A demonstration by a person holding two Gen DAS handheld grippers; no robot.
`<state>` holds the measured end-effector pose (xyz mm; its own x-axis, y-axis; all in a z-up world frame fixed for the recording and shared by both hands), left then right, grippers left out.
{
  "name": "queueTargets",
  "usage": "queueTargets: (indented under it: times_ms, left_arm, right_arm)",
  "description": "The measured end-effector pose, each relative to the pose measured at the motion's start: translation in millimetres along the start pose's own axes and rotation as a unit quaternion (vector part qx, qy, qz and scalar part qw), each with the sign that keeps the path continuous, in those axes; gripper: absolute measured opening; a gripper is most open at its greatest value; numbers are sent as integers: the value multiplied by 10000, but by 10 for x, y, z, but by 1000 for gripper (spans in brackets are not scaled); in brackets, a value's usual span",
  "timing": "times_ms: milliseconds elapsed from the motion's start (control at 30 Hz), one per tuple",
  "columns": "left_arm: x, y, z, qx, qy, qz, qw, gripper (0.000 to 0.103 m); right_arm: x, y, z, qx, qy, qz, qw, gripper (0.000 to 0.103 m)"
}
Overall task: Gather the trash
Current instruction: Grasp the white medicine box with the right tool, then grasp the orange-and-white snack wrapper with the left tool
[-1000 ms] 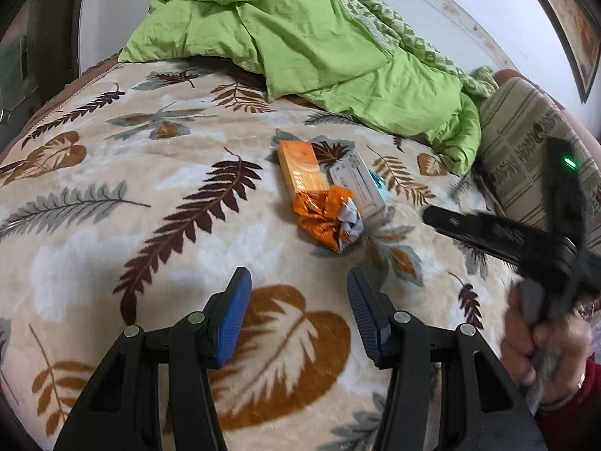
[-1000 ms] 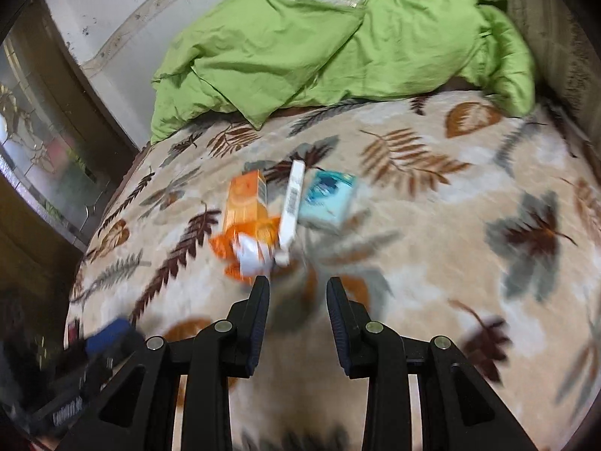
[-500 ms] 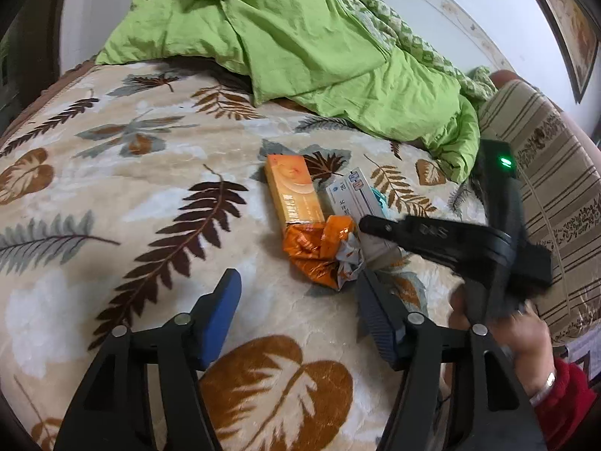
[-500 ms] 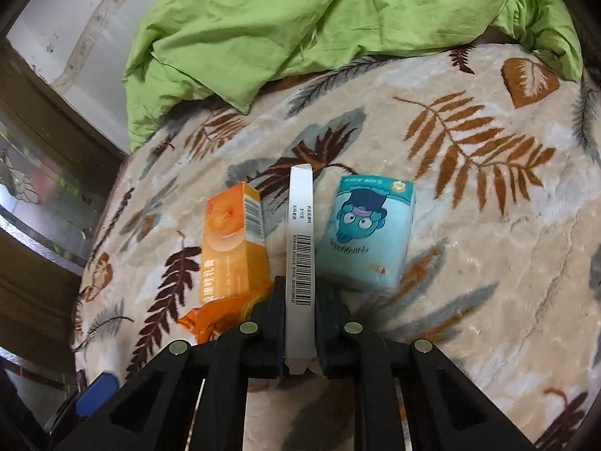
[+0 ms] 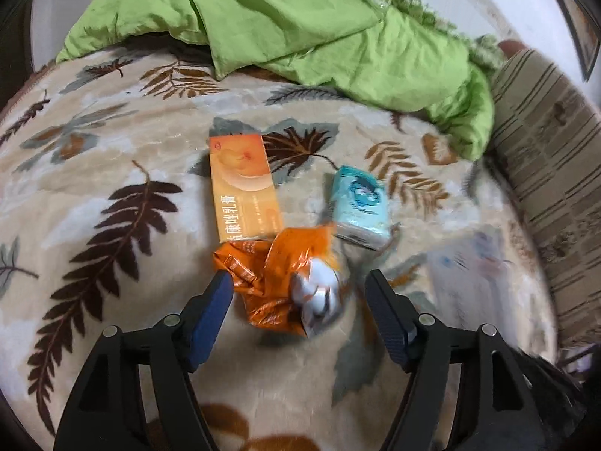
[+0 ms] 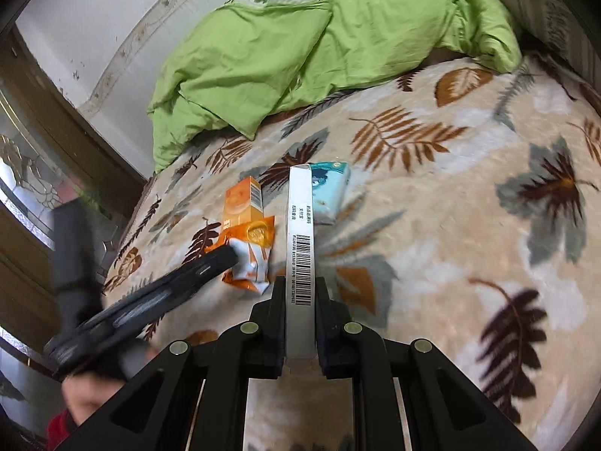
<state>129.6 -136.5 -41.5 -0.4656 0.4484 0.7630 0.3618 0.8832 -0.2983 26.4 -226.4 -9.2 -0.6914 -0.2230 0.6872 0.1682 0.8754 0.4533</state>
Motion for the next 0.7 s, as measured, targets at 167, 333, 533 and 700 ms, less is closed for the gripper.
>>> queueTargets:
  times_ms: [167, 333, 533, 700]
  left_arm:
    - [-145, 75, -6, -56, -104, -197, 9997, 64]
    - [72, 88, 103, -219, -261, -162, 9993, 61]
    - [643, 199, 428, -180, -510, -232, 9983, 61]
    - [1116, 254, 795, -360, -771, -606, 9945, 61]
  right_arm:
    - [45, -43, 128, 63, -76, 152, 9998, 14]
    - [32, -73, 260, 66, -45, 265, 9996, 14]
    - [112, 116, 428, 346, -185, 333, 9987, 14]
    - [176, 316, 633, 783, -335, 401, 9956, 14]
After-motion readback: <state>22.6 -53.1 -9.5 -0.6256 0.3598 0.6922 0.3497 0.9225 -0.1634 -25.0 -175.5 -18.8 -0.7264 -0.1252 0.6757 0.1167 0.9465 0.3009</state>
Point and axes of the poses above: each gripper's, at about its wrist camera, not at the fingertips, and x roughly against the way its jaws point, y to its left, z to its underside, the point moved 10 cm from there along -x, roughly the way its jaws point, and after that the axes turned 3 degrees about z, right-handed, at the moved point
